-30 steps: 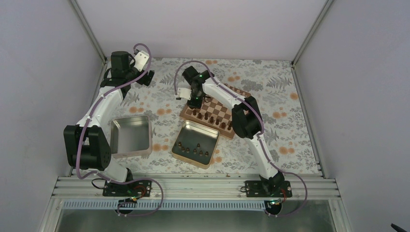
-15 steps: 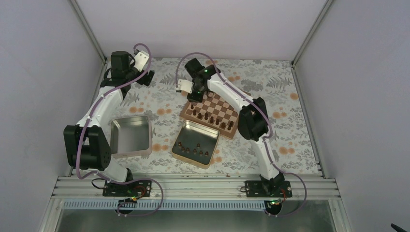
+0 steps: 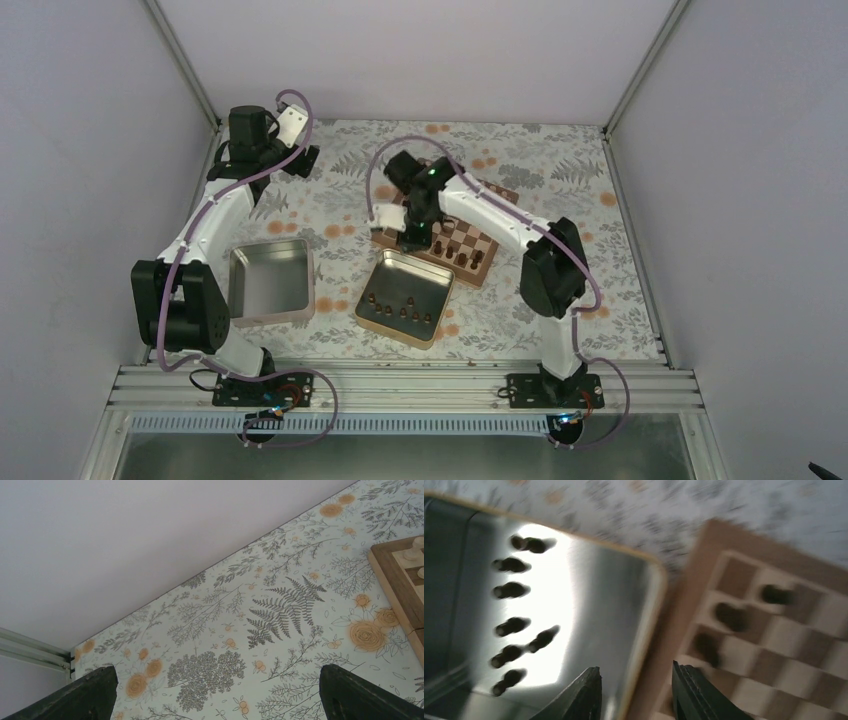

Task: Set up the chess pieces on the board
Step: Move the chess piece to the storage box.

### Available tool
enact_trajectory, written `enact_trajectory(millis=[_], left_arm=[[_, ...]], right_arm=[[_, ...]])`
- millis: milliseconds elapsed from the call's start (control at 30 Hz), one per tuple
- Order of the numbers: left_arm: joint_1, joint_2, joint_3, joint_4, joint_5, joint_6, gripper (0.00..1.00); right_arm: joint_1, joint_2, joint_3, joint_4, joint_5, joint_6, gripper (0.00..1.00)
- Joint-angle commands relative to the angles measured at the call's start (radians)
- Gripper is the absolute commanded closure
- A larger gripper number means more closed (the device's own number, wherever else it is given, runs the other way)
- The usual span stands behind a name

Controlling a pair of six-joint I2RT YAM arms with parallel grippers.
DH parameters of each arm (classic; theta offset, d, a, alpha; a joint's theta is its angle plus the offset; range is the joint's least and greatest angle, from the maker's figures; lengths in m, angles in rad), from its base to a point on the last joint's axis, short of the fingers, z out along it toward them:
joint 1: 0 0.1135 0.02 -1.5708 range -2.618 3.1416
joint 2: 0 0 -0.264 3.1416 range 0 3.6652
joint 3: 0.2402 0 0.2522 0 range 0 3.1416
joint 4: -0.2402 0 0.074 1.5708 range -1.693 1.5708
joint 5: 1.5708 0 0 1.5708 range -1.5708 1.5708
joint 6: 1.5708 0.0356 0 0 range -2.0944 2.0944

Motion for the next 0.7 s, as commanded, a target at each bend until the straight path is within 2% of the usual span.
enact_trajectory(millis=[0,200,500,667], left_arm=[[0.005,-0.011,0.014,0.009,-0.002,0.002,0.00],[0.003,-0.006,0.025,0.000,-0.004,-0.002,0.00],[0.001,-0.029,0.012,0.000,-0.004,-0.004,0.00],[0.002,-0.036,0.010,0.001,0.007,-0.005,0.00]], right_arm=[[0.052,-0.055,-0.137,0.031,0.009,0.036,0.63],[0.149,-0.091,-0.251,0.115,-0.031,0.097,0.63],[0.215,-0.065,-0.257,0.240,-0.089,0.252,0.62],[0.238,-0.024,-0.246,0.230,-0.071,0.295,0.61]])
